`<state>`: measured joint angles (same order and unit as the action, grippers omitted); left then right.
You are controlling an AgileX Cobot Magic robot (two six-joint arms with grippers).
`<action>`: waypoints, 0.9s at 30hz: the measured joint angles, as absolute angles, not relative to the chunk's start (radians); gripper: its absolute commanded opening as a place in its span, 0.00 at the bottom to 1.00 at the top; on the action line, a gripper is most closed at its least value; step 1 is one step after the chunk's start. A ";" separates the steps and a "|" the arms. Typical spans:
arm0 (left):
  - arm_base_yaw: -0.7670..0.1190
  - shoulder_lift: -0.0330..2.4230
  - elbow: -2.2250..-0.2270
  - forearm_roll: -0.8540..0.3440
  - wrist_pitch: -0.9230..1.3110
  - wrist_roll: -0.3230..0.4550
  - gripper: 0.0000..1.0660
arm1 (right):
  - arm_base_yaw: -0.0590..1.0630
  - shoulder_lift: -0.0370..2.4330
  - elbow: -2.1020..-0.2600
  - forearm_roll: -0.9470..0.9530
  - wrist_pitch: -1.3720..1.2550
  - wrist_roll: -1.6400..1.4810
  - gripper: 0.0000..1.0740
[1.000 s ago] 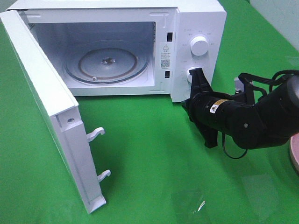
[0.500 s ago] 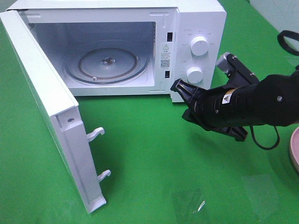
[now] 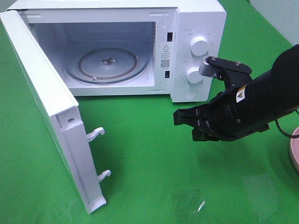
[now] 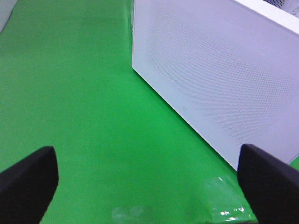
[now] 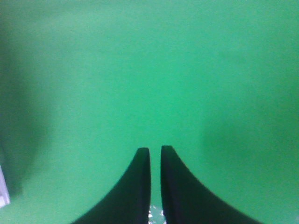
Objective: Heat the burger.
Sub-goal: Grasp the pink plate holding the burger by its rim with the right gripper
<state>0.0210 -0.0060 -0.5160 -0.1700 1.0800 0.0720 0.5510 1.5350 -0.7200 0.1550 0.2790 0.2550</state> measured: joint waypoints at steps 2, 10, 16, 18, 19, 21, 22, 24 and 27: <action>0.021 -0.006 -0.516 -0.170 1.080 0.072 0.92 | 0.551 1.521 -0.742 0.120 0.341 0.219 0.09; 0.021 -0.006 -0.516 -0.170 1.080 0.072 0.92 | 0.551 1.497 -0.844 -0.013 0.649 0.184 0.22; 0.021 -0.006 -0.516 -0.170 1.080 0.072 0.92 | 0.551 1.497 -0.889 -0.091 0.815 0.174 0.67; 0.021 -0.006 -0.516 -0.170 1.080 0.072 0.92 | 0.551 1.497 -0.891 -0.109 0.840 0.159 0.72; 0.021 -0.006 -0.516 -0.170 1.080 0.072 0.92 | 0.551 1.497 -0.891 -0.119 0.854 0.150 0.86; 0.021 -0.006 -0.516 -0.170 1.080 0.072 0.92 | 0.543 1.497 -0.891 -0.134 0.874 0.139 0.93; 0.021 -0.006 -0.516 -0.170 1.080 0.072 0.92 | 0.543 1.497 -0.891 -0.134 0.874 0.139 0.93; 0.021 -0.006 -0.516 -0.170 1.080 0.072 0.92 | 0.526 1.497 -0.891 -0.140 0.892 0.137 0.94; 0.021 -0.006 -0.516 -0.170 1.080 0.072 0.92 | 0.477 1.497 -0.891 -0.159 0.933 0.115 0.92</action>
<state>0.0210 -0.0060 -0.5160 -0.1700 1.0800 0.0720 0.4770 1.4970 -0.8910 -0.1590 0.9330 0.1150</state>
